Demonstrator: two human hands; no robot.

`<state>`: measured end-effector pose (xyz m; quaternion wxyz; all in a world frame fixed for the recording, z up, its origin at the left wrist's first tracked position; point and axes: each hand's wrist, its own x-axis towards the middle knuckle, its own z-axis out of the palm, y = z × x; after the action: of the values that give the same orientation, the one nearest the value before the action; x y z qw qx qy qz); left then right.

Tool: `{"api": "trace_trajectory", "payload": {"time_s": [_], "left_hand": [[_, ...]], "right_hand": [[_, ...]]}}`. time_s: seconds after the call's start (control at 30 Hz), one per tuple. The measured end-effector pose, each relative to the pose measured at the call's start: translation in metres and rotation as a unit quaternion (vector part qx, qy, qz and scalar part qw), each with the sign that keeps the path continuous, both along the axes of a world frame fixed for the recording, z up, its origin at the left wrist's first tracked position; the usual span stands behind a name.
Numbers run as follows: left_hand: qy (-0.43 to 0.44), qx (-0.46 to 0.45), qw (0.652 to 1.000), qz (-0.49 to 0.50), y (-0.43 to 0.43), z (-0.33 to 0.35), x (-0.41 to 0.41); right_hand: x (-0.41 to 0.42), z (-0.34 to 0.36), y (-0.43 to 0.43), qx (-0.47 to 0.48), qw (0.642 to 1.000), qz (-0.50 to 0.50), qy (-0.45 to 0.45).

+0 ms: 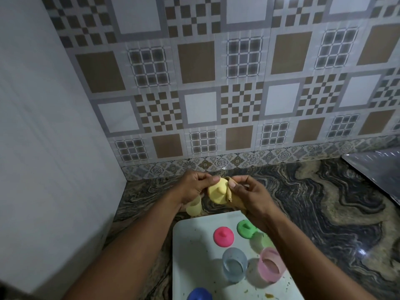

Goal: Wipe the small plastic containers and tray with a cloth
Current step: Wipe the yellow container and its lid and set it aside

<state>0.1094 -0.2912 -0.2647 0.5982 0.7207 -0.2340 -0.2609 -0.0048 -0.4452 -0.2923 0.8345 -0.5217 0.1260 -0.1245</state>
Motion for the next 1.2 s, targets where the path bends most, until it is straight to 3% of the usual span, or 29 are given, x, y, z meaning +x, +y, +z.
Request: {"api": "trace_trajectory", "payload": {"time_s": [0.13, 0.23, 0.3, 0.37, 0.47, 0.57, 0.63, 0.7, 0.8, 0.9, 1.0, 1.03, 1.13, 1.2], "left_hand": [[0.081, -0.013, 0.996, 0.023, -0.006, -0.01, -0.016], [0.109, 0.107, 0.988, -0.016, -0.005, 0.01, -0.016], [0.051, 0.183, 0.981, -0.023, -0.016, 0.02, -0.013], [-0.034, 0.218, 0.975, 0.039, -0.029, 0.021, -0.011], [-0.084, 0.162, 0.97, 0.163, -0.04, 0.017, -0.015], [-0.045, 0.093, 0.961, 0.257, -0.042, 0.006, -0.02], [0.007, 0.115, 0.967, 0.227, -0.039, -0.001, -0.021], [0.08, 0.153, 0.975, 0.141, -0.031, -0.005, -0.016], [0.039, 0.158, 0.983, 0.086, -0.028, 0.005, -0.012], [-0.071, 0.107, 0.963, 0.238, -0.04, 0.016, -0.024], [-0.05, 0.07, 0.912, 0.4, -0.052, 0.015, -0.04], [-0.014, 0.068, 0.913, 0.401, -0.052, 0.009, -0.039], [0.139, 0.083, 0.96, 0.23, -0.041, -0.003, -0.03], [0.133, 0.111, 0.973, 0.153, -0.034, 0.005, -0.026]], "right_hand": [[-0.001, -0.015, 0.006, -0.035, 0.998, -0.046, 0.027], [-0.002, -0.004, -0.003, -0.113, 0.992, 0.049, 0.041], [0.001, 0.009, -0.007, -0.143, 0.985, 0.095, 0.021], [0.006, 0.02, -0.005, -0.116, 0.99, 0.086, -0.004], [0.006, 0.02, 0.006, -0.057, 0.998, 0.007, -0.017], [0.0, 0.003, 0.029, -0.068, 0.99, -0.125, 0.002], [-0.002, -0.003, 0.034, -0.102, 0.983, -0.152, 0.026], [-0.004, -0.001, 0.024, -0.144, 0.984, -0.085, 0.055], [-0.002, 0.014, 0.005, -0.161, 0.985, 0.033, 0.049], [0.006, 0.024, 0.015, -0.096, 0.995, -0.03, -0.003], [0.013, 0.009, 0.04, -0.08, 0.982, -0.168, 0.039], [0.013, 0.004, 0.045, -0.072, 0.978, -0.186, 0.058], [0.009, 0.005, 0.029, -0.112, 0.981, -0.121, 0.102], [0.002, 0.017, 0.014, -0.134, 0.986, -0.022, 0.094]]}}
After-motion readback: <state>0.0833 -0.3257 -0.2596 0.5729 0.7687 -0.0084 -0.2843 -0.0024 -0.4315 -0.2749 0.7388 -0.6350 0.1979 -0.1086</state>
